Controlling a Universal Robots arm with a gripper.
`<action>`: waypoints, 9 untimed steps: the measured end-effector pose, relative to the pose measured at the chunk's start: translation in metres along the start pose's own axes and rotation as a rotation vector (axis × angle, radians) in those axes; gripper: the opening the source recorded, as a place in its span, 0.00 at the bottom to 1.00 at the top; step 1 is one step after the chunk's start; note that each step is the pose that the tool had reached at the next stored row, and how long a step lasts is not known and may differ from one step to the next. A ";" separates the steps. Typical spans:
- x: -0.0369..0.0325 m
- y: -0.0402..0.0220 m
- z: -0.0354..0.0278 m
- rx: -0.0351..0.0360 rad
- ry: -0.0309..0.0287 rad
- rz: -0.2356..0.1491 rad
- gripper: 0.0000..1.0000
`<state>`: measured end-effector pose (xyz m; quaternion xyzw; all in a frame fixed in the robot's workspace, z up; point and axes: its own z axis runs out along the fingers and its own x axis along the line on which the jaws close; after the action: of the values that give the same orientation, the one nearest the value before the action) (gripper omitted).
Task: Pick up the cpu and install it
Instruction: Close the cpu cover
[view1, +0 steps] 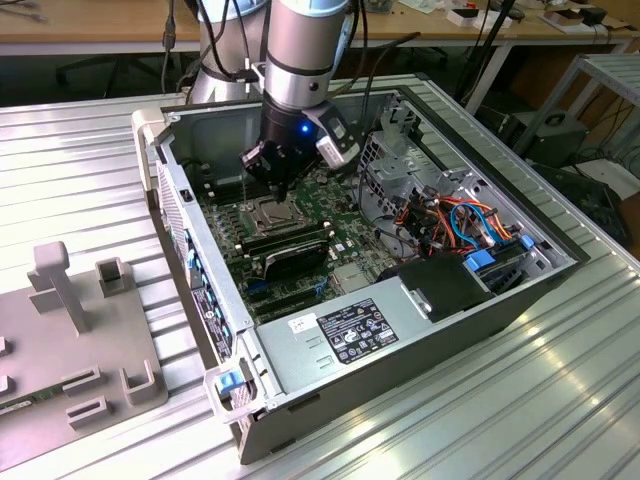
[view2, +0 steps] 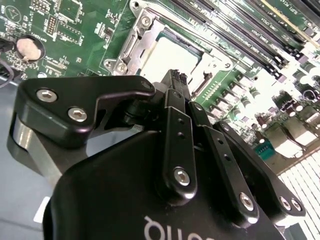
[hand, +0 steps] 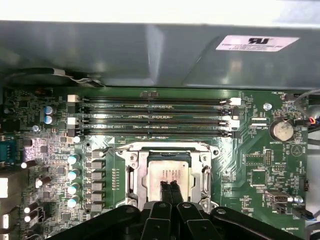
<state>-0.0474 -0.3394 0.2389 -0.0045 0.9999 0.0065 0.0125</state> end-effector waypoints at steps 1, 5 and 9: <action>-0.0001 0.0000 -0.0028 0.0001 0.0001 0.000 0.11; -0.0003 0.0001 -0.0110 0.0001 0.0000 0.000 0.11; -0.0003 0.0001 -0.0117 0.0001 0.0001 0.000 0.11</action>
<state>-0.0473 -0.3394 0.2506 -0.0045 0.9999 0.0065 0.0125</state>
